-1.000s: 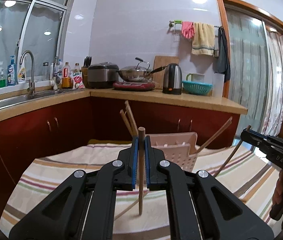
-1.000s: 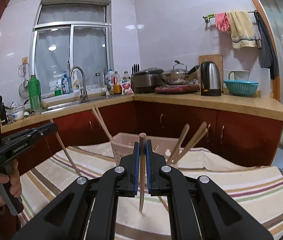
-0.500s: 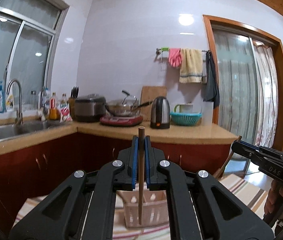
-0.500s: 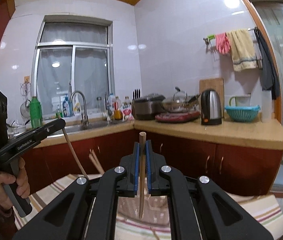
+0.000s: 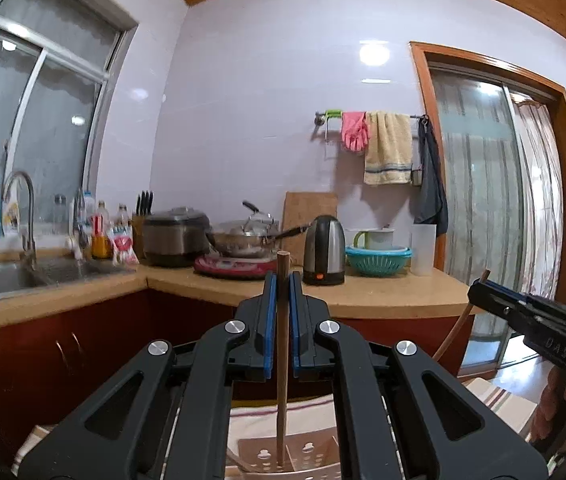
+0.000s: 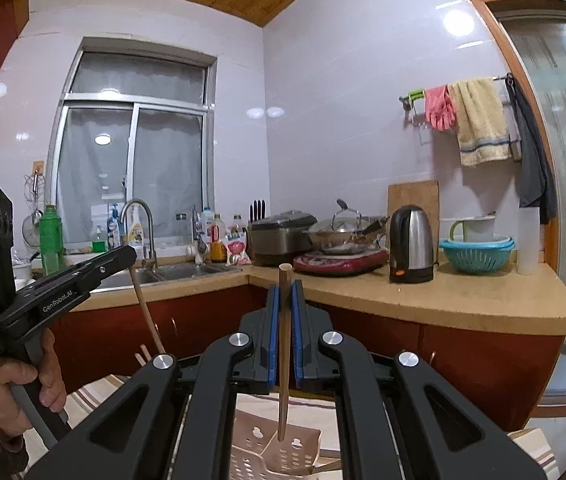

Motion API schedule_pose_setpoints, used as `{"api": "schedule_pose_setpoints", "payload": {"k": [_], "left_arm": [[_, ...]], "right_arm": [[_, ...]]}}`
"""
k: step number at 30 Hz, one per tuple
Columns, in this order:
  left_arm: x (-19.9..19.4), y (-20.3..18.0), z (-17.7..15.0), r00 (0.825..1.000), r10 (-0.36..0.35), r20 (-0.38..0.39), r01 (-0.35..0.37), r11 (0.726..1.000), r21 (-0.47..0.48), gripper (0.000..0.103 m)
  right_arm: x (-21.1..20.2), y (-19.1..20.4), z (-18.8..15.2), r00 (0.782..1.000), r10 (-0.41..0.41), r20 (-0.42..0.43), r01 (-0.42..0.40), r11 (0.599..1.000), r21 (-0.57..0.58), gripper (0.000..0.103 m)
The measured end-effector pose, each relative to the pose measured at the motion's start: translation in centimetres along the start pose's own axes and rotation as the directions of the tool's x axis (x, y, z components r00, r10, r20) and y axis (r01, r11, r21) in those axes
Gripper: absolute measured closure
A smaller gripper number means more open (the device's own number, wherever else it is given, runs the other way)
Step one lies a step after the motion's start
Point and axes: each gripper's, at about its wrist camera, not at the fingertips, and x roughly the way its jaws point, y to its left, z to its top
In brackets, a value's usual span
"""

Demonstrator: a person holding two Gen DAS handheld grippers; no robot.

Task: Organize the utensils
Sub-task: 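Lift both held chopsticks upright and carry them over the plastic holder, then open both tools to drop the chopsticks into the holder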

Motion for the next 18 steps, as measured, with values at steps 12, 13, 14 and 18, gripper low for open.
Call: {"api": "schedule_pose_setpoints", "payload": {"k": [12,13,14,18], "left_arm": [[4.6,2.0,-6.8,0.985,0.006,-0.170,-0.016,0.998,-0.056,0.096],[4.9,2.1,-7.1,0.984,0.007,-0.180,-0.017,0.998,-0.055,0.096],[5.1,2.1,-7.6,0.981,0.006,-0.196,-0.017,0.998,-0.053,0.096],[5.6,2.3,-8.7,0.972,0.001,-0.234,-0.014,0.999,-0.053,0.095]], "right_arm": [[3.5,-0.6,-5.6,0.989,-0.002,-0.149,0.005,1.000,0.020,0.096],[3.7,-0.5,-5.8,0.988,-0.002,-0.156,0.005,1.000,0.022,0.096],[3.7,-0.5,-6.0,0.987,-0.002,-0.163,0.006,1.000,0.023,0.096],[4.0,-0.4,-6.6,0.983,-0.005,-0.183,0.010,1.000,0.026,0.096]]}}
